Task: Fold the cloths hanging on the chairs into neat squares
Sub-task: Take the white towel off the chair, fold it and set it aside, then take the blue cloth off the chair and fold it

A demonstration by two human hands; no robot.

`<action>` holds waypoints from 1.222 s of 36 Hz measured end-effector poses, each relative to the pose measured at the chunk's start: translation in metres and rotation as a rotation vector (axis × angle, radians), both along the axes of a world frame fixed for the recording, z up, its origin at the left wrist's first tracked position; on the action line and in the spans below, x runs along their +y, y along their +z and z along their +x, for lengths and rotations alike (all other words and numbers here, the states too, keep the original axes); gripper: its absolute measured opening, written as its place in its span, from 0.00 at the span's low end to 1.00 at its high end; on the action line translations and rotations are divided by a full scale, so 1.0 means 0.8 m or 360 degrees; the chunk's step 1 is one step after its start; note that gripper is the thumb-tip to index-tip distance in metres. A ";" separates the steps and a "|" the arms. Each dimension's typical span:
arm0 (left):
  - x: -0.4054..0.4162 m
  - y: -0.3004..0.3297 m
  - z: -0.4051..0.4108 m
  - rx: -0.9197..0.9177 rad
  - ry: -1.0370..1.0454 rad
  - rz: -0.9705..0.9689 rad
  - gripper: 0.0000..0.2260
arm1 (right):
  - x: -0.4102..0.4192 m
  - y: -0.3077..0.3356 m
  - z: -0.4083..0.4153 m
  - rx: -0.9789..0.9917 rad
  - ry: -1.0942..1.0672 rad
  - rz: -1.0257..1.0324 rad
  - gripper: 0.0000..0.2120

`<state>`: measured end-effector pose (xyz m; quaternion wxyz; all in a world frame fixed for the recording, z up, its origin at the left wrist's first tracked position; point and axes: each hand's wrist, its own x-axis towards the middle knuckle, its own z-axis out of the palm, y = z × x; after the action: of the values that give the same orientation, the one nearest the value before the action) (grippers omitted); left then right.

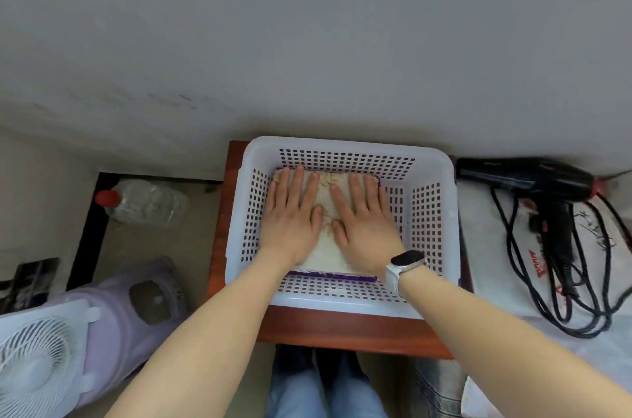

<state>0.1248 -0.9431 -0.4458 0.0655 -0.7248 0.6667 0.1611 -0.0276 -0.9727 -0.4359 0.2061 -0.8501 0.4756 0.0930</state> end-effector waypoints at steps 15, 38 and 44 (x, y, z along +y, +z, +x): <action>0.131 0.194 0.075 0.0598 0.0975 -0.0492 0.17 | 0.056 0.187 0.103 -0.0507 0.0017 0.0130 0.14; 1.011 0.306 0.009 0.0026 0.2917 -0.0953 0.13 | 0.834 0.302 0.263 -0.0516 0.2135 0.0558 0.10; 1.162 0.311 -0.074 -0.0108 0.3388 -0.1036 0.14 | 1.009 0.298 0.243 -0.0309 0.2656 0.0559 0.14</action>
<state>0.0659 -0.0133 -0.1972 -0.2810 -0.9133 -0.2869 -0.0674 0.1666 -0.1658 -0.1973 0.2387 -0.8818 -0.3464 0.2132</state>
